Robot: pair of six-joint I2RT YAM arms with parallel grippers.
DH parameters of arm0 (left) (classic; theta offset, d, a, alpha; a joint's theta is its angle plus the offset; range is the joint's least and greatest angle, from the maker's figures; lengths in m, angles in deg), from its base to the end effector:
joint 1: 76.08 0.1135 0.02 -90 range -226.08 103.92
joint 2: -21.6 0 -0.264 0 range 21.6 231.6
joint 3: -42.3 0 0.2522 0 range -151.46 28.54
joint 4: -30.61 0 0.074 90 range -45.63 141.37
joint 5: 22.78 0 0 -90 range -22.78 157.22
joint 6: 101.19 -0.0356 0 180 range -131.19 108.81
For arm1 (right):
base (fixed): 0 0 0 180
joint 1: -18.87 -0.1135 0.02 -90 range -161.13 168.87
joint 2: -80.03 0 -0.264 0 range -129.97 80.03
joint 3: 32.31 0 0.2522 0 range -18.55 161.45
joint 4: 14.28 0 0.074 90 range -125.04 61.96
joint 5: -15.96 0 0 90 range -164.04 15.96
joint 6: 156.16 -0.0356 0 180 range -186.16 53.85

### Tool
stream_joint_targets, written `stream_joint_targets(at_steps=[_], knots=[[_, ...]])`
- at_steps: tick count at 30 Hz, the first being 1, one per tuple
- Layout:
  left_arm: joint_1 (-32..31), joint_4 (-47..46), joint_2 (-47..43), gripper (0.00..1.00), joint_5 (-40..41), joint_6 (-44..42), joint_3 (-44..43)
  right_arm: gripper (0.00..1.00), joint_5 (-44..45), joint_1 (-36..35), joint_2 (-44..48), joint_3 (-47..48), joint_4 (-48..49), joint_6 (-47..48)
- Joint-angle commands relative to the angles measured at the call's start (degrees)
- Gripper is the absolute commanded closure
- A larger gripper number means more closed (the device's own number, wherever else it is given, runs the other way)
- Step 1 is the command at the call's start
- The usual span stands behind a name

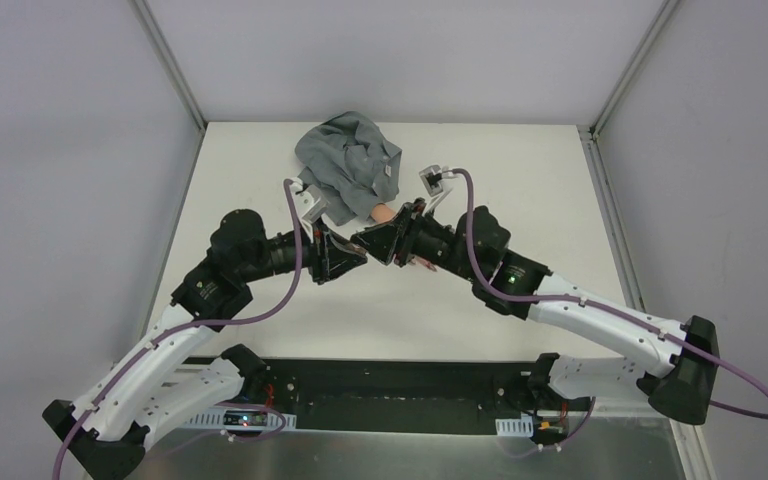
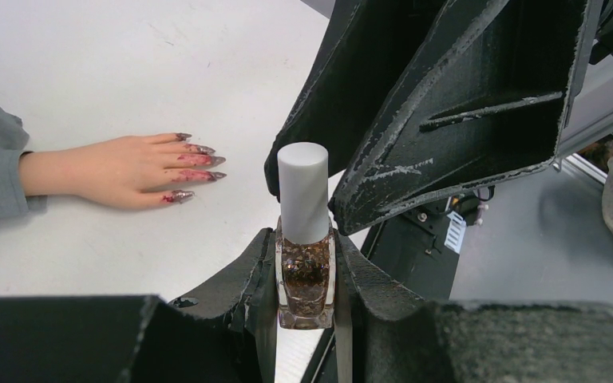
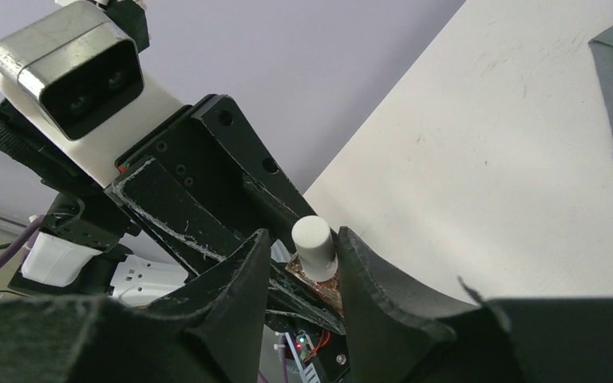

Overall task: Paint the nails
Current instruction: Unscrew the nail polish bottle.

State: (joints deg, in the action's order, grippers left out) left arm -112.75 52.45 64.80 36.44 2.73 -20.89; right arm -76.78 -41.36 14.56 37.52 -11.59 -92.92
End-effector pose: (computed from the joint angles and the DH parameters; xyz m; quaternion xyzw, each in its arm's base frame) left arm 0.1247 -0.1156 0.3771 0.3176 0.6427 -0.4589 0.5249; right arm 0.1329 0.2357 0.3863 -0.2078 0.6289 0.5270 0.5325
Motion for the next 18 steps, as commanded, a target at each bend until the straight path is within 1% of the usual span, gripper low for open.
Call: stream_joint_targets(at_steps=[1, 3, 4, 5, 6, 9, 11, 16, 18], knots=[[0.1, -1.2, 0.4, 1.0, 0.1, -0.6, -0.8, 0.62, 1.8, -0.2, -0.4, 3.1, 0.9, 1.1], [0.1, -1.3, 0.4, 1.0, 0.0, -0.6, -0.8, 0.65, 2.3, -0.3, -0.5, 3.1, 0.4, 1.3], [0.1, -1.3, 0.4, 1.0, 0.0, -0.6, -0.7, 0.69, 2.3, -0.3, -0.5, 3.1, 0.2, 1.4], [0.1, -1.3, 0.4, 1.0, 0.0, -0.6, -0.7, 0.73, 2.3, -0.3, -0.5, 3.1, -0.1, 1.7], [0.1, -1.3, 0.4, 1.0, -0.1, -0.6, -0.7, 0.78, 4.1, -0.3, -0.5, 3.0, -0.3, 1.8], [0.1, -1.3, 0.6, 1.0, -0.7, -0.5, -0.9, 0.89, 5.3, -0.3, -0.3, 2.8, -0.8, 2.4], [0.2, -1.2, 0.7, 1.0, -1.3, -0.3, -0.9, 0.99, 5.8, -0.2, -0.2, 2.5, -1.0, 2.8], [0.8, -1.3, 1.4, 1.0, -4.4, 0.4, -1.6, 1.0, 5.8, -0.2, 0.3, 1.6, -1.3, 4.7], [1.1, -1.3, 1.7, 1.0, -6.3, 0.6, -1.9, 1.0, 4.5, 0.1, 0.7, 1.3, -1.3, 5.7]])
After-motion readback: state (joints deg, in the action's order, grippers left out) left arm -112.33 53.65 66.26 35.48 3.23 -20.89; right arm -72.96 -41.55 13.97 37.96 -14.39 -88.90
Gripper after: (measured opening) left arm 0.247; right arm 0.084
